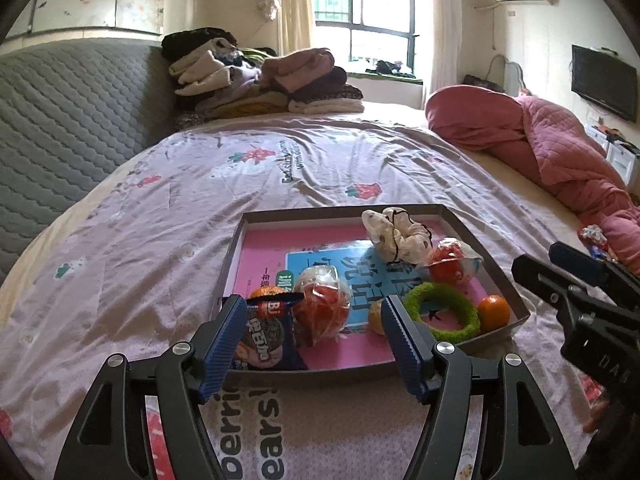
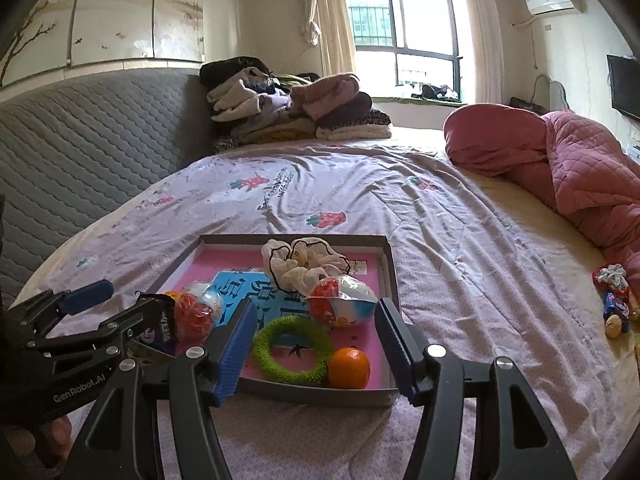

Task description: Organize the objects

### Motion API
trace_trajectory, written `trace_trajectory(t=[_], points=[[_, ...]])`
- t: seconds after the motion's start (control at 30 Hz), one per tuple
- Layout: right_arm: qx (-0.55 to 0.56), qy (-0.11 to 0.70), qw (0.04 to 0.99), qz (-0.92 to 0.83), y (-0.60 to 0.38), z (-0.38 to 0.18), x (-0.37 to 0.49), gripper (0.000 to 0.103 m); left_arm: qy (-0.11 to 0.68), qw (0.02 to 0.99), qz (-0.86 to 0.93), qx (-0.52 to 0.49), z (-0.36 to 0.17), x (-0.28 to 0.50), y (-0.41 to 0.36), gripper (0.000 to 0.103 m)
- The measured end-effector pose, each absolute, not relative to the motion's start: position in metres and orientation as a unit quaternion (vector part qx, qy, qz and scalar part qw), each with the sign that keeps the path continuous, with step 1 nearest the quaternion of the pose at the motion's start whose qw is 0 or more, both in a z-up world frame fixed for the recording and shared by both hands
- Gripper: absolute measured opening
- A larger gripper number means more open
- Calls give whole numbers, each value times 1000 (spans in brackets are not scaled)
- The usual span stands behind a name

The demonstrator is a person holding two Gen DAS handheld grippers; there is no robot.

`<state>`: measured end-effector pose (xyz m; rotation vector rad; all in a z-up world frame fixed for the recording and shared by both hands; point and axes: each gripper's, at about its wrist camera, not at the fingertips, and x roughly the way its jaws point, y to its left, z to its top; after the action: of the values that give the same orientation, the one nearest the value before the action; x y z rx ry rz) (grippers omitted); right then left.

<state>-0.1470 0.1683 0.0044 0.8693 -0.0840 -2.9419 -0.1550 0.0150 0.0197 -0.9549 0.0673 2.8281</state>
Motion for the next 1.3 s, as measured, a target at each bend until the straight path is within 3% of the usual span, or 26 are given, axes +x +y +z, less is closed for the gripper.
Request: trace_trajectory(t=[1.3], points=[[306,-44,26,-951,160,-25,-103,61,16,68,939,-335,-8,-113,-10,75]])
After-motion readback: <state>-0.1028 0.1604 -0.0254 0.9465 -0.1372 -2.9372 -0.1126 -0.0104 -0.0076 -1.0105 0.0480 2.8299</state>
